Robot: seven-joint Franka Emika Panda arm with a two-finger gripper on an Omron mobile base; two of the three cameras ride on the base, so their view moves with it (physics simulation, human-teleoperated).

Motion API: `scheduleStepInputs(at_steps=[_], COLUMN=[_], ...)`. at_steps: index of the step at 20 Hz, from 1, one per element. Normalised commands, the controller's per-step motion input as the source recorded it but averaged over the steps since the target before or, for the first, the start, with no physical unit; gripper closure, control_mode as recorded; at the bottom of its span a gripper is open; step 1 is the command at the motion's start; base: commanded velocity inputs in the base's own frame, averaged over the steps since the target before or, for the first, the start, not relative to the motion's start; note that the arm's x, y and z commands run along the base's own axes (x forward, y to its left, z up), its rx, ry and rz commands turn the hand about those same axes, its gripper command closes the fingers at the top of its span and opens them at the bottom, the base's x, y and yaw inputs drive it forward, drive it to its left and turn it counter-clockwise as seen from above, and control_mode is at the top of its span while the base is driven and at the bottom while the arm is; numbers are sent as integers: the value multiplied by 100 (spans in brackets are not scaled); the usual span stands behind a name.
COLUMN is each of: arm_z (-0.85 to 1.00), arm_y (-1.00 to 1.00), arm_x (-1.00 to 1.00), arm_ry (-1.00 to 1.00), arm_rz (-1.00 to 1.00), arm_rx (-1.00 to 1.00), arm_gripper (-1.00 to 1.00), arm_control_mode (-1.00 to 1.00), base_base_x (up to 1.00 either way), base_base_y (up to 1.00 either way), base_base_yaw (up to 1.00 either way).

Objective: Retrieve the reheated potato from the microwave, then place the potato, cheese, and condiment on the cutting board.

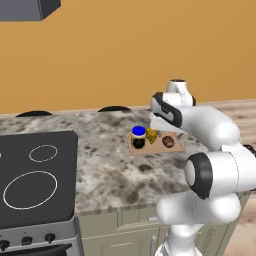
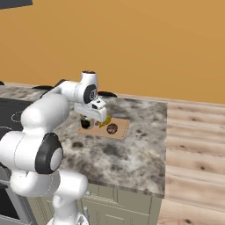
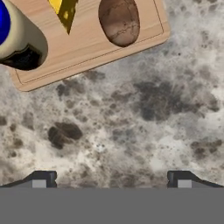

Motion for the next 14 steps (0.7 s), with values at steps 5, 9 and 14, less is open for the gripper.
scheduleStepInputs(at_steps=[5,9,14], arm_z=[1,0,4], arm_y=[10,12,14], arm_x=[-73,-75,-68], arm_ry=[0,0,0], arm_rz=[0,0,0], arm_rx=[0,0,0], arm_gripper=[-100,-100,-100], arm_control_mode=[-100,-100,-100], base_base_x=[0,0,0], base_base_y=[0,0,0], base_base_yaw=[0,0,0])
